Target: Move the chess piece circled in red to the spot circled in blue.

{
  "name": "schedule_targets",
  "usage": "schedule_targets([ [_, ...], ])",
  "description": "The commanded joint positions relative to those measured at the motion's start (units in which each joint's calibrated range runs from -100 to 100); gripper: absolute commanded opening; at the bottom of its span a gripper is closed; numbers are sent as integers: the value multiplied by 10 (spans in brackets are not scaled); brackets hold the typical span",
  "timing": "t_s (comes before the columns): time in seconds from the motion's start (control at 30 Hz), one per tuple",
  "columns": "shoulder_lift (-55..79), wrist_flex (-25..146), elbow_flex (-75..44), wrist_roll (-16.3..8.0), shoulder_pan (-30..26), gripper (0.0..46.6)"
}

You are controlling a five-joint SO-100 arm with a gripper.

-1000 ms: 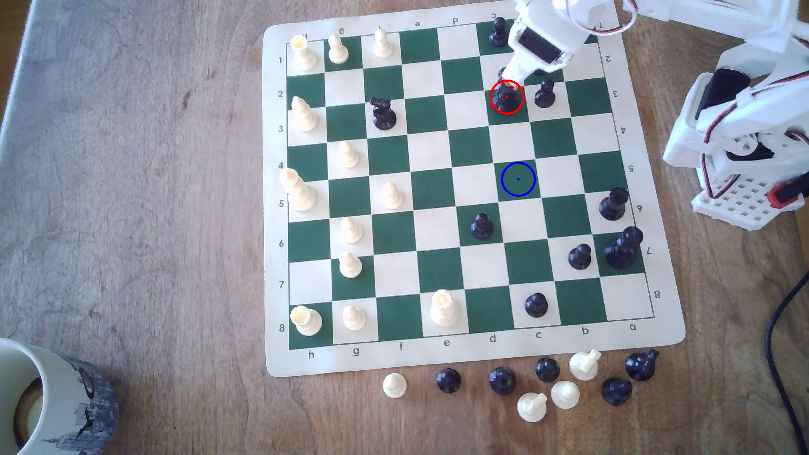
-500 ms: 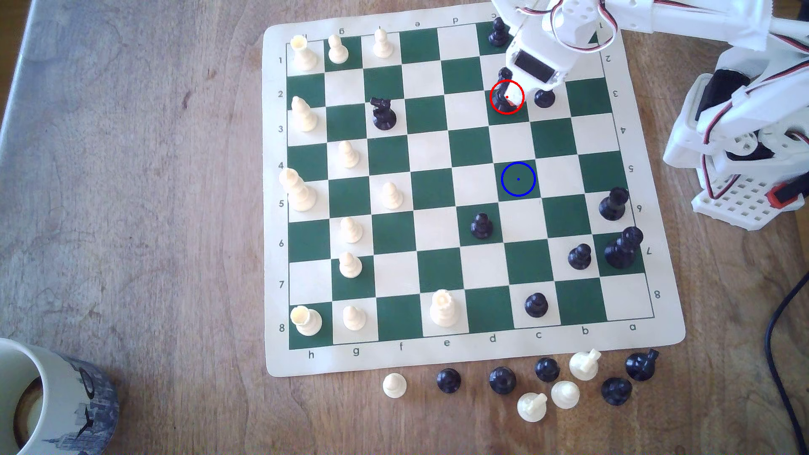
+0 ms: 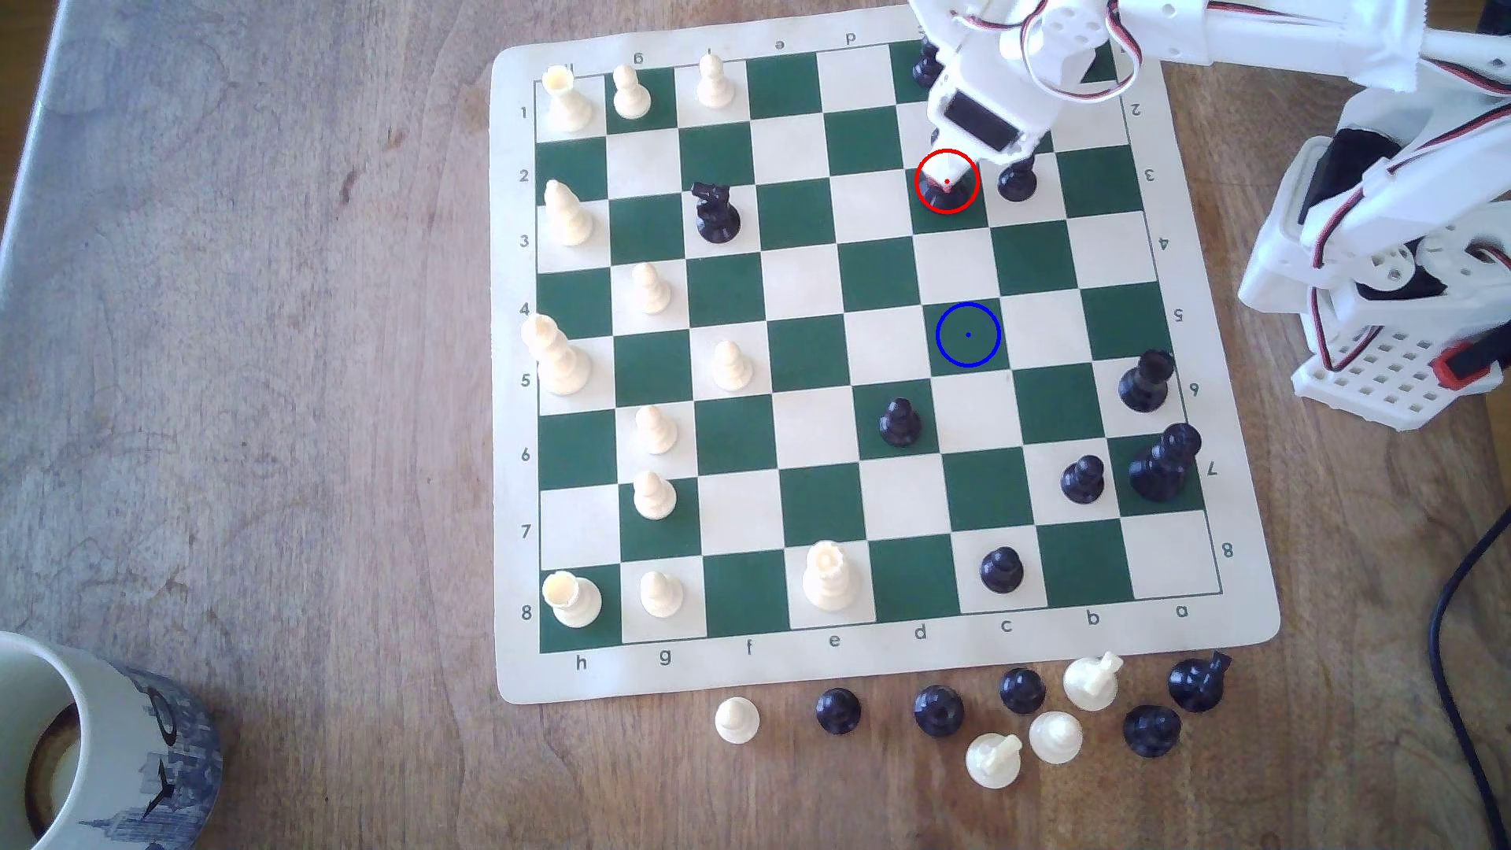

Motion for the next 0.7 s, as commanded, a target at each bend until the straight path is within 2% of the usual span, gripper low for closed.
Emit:
schedule_targets([
  [0.0, -15, -10, -4, 1, 2, 128],
  [0.4, -28, -5, -8, -2, -13, 109],
  [0.67, -31, 3, -11, 1, -17, 49],
])
